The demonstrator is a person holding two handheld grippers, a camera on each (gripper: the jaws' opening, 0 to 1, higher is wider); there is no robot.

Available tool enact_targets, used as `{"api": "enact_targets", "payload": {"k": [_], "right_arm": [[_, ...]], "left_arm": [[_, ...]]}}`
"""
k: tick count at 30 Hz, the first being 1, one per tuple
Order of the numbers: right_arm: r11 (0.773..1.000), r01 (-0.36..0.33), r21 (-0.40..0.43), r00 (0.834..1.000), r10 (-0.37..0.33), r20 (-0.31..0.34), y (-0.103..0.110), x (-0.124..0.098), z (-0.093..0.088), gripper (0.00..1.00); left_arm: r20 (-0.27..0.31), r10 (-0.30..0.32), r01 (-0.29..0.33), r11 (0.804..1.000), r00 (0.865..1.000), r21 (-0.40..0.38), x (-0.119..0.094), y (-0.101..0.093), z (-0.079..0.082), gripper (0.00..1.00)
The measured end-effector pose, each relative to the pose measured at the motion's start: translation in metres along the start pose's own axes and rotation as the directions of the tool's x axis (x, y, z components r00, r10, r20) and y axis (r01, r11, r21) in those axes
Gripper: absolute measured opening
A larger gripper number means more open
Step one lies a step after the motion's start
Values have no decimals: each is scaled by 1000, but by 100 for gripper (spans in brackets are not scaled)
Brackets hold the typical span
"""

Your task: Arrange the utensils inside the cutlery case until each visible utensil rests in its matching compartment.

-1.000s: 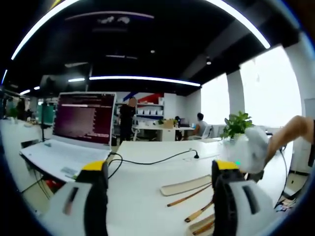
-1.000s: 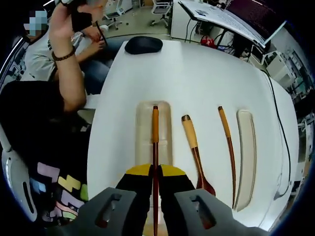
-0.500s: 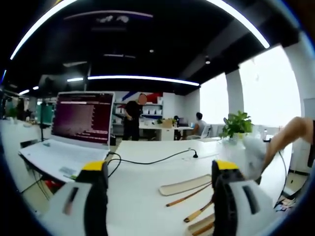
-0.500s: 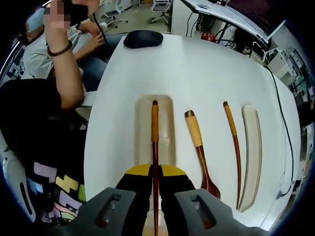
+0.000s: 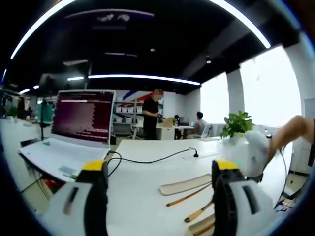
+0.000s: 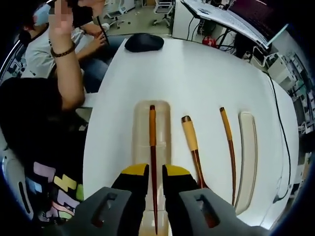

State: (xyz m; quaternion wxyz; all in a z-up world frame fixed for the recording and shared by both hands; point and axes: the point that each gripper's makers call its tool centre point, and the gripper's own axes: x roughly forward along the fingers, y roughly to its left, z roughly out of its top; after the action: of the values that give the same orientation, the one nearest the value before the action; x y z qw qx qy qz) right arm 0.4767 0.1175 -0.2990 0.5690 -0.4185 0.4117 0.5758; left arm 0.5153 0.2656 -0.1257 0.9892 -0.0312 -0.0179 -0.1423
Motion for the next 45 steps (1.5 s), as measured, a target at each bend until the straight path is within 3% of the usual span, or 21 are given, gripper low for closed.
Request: {"api": "enact_targets", "payload": {"k": [5,9,14,19,23,26,30,32,38,45], "right_arm": [[1000,-8,3,999,8,45,-10,-12,5,11],[999,45,7,995,-45,83,-35,-22,7,12],[995,103,-1,992,-103,77,-66,-30,2,14],[993,116,5,989,-116,93,-86,-33,3,15],[992,127,5,987,-127,98,-99,-31,4,16],[985,158,-73,986,-153,65,-106,-28,1,16],[987,135,-84,990,-131,55,-106,-18,0,18],[984,138,-115,990,-136,21,-112,-15,-4,19],[986,134,-100,991,-134,8,-131,2,-7,22],[992,107,-72,994,-106,8,-138,11,-3,21]], "left_arm": [[12,-3,3,1000,1000,16,0,-2,3,92],[5,-1,0,1000,1000,26,0,-2,1,92],[-18,-16,17,999,1000,50,2,-4,-4,92],[-11,-15,16,999,1000,48,2,0,-1,92],[-16,-12,12,999,1000,44,3,1,-3,92],[-15,-20,20,999,1000,39,2,1,-3,92],[-5,-12,12,999,1000,33,0,4,-1,91],[-1,-6,6,1000,1000,30,0,5,0,91],[-3,-2,2,1000,1000,29,2,6,-1,91],[-11,-11,11,999,1000,31,6,5,-4,94]]}}
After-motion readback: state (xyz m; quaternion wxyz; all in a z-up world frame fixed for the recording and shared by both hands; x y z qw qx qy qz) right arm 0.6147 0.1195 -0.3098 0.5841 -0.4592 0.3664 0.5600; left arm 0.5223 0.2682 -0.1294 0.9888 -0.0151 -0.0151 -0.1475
